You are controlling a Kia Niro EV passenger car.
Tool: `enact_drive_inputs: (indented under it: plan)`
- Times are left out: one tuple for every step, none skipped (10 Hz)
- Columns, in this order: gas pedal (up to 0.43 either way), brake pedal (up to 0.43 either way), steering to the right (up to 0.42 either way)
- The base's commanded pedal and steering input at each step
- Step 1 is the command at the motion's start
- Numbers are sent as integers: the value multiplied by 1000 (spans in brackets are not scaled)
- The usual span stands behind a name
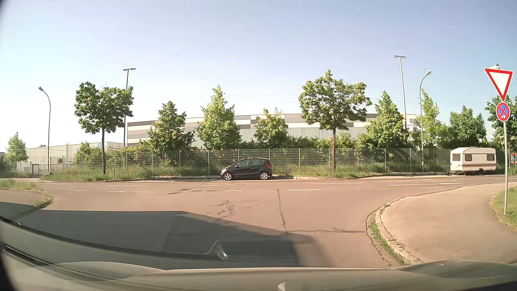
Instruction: Follow the waypoints while adhering to traffic rules and regulations
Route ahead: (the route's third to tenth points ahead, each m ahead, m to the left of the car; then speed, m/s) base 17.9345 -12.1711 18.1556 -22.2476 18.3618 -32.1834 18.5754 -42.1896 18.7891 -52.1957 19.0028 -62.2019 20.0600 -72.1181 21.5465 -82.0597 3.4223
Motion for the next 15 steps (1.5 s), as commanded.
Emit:
enact_drive_inputs:
  plan:
    - [0, 134, 20]
    - [0, 159, 14]
    - [0, 171, 9]
    - [0, 165, 7]
    - [0, 116, 6]
    - [0, 55, 6]
    - [0, 24, 6]
    - [0, 0, 6]
    - [0, 0, 6]
    - [0, 0, 5]
    - [0, 0, 5]
    - [0, 0, 3]
    - [0, 0, 2]
    - [0, 0, 0]
    - [0, 0, -4]
